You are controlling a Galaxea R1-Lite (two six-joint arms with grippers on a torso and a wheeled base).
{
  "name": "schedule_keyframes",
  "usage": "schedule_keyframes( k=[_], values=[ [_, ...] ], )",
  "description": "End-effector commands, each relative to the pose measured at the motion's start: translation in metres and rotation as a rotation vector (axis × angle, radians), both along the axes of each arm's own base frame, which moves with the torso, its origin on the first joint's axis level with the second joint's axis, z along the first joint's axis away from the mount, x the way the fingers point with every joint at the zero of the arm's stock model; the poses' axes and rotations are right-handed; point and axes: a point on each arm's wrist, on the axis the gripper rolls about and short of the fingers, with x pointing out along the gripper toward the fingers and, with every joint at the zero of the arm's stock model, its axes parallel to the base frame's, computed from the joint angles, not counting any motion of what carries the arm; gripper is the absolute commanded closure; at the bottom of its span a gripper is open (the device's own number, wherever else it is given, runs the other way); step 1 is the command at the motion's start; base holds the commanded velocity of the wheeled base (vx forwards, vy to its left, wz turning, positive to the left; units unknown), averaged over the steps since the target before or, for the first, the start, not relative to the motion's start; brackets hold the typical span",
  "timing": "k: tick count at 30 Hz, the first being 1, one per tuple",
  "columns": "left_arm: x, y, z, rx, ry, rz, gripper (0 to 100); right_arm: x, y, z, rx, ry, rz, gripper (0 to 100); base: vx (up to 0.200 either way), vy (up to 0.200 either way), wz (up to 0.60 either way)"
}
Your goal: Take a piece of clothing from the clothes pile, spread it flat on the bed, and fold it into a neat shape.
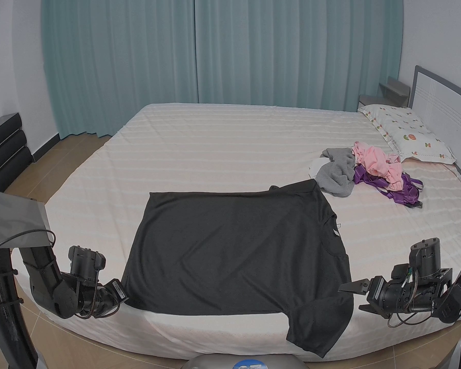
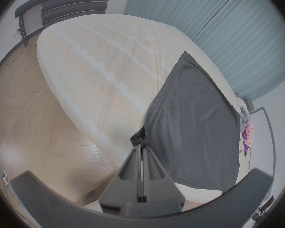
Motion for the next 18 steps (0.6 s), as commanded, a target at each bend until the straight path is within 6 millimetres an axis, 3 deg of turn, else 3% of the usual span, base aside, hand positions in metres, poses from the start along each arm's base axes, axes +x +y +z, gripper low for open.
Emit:
schedule_keyframes(
  k=[1, 18],
  values=[
    [-0.0059, 0.0026, -0.0019, 0.019, 0.022, -0.014, 100, -0.0001, 0.0001, 0.0002, 0.001, -0.001, 0.000, 0, 0.000, 0.000, 0.00],
    [-0.0115, 0.0084, -0.0014, 0.063, 0.032, -0.035, 100, -0.0003, 0.0000, 0.0015, 0.003, -0.007, 0.000, 0, 0.000, 0.000, 0.00]
  ],
)
